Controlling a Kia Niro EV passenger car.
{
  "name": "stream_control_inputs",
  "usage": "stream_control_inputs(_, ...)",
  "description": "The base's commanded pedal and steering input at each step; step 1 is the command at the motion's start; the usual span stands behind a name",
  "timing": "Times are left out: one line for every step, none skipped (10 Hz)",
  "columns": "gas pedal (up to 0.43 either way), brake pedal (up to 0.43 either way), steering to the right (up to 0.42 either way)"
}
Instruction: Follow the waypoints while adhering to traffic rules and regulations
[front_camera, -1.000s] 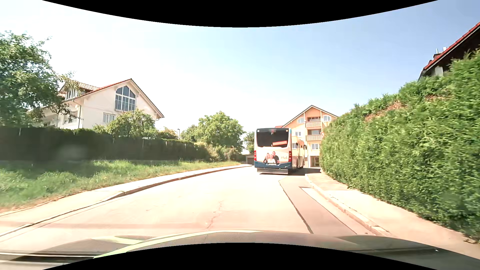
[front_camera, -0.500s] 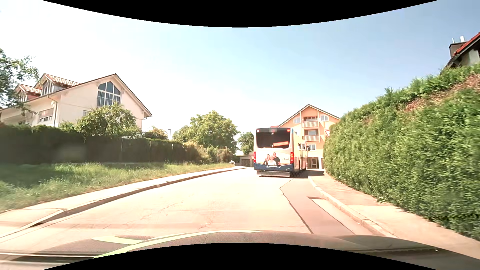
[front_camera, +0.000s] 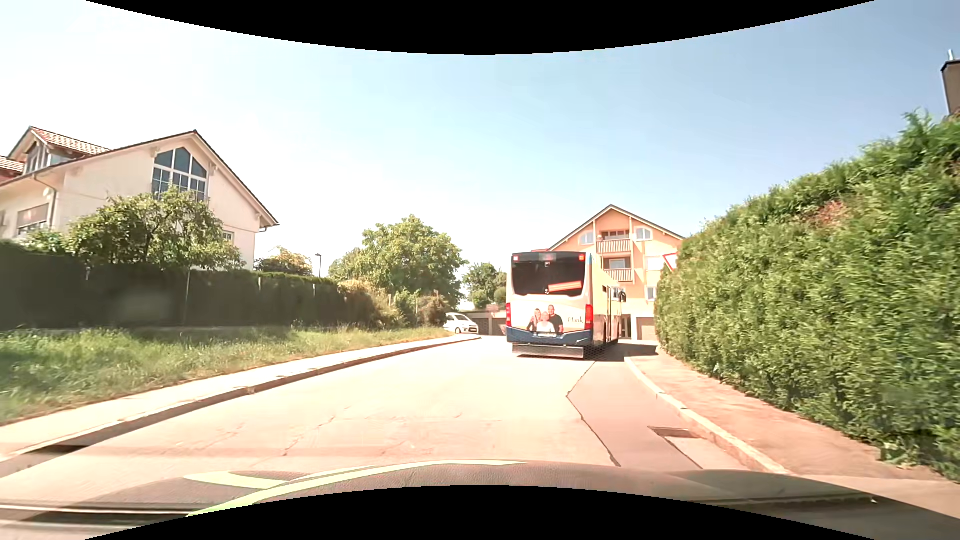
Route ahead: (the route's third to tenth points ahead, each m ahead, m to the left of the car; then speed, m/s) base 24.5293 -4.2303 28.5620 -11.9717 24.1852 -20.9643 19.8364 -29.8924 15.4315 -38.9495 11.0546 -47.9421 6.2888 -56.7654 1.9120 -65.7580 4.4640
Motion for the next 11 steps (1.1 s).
stream_control_inputs(0.11,0.0,0.051)
stream_control_inputs(0.11,0.0,0.057)
stream_control_inputs(0.047,0.0,0.066)
stream_control_inputs(0.0,0.0,0.075)
stream_control_inputs(0.0,0.0,0.085)
stream_control_inputs(0.0,0.0,0.09)
stream_control_inputs(0.0,0.0,0.094)
stream_control_inputs(0.0,0.0,0.096)
stream_control_inputs(0.0,0.0,0.098)
stream_control_inputs(0.0,0.024,0.099)
stream_control_inputs(0.0,0.061,0.099)
